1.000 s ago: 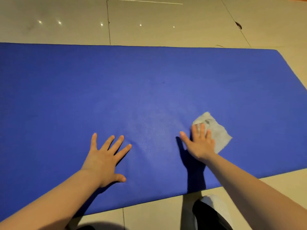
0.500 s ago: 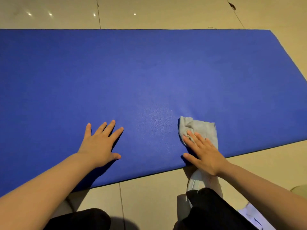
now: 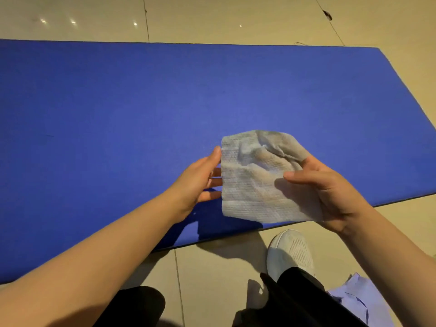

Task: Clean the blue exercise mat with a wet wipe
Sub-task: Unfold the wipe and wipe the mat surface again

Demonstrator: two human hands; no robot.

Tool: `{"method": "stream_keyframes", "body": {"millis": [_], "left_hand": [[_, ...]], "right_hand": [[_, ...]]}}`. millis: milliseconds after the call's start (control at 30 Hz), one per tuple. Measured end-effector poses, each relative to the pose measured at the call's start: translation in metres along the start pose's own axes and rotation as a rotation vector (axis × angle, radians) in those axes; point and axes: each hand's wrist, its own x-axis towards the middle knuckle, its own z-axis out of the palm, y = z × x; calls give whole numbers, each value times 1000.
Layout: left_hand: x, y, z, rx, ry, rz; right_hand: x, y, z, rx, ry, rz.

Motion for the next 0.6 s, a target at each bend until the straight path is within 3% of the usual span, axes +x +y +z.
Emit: {"method": "stream_keyframes", "body": {"millis": [100,200,367,600], "left_hand": [[-13,10,-1,-150,-82,-10],[-19,12,-5,-4,-1,144],[-21,20,-21,111,34,256],[-24,27,-41,147,-120,286]], "right_hand": [[0,8,9,41,75,16],[5,16,14,-117,222,64],[16,13,13,-233,341,80],[20,12,11,-298,262,-37]]}}
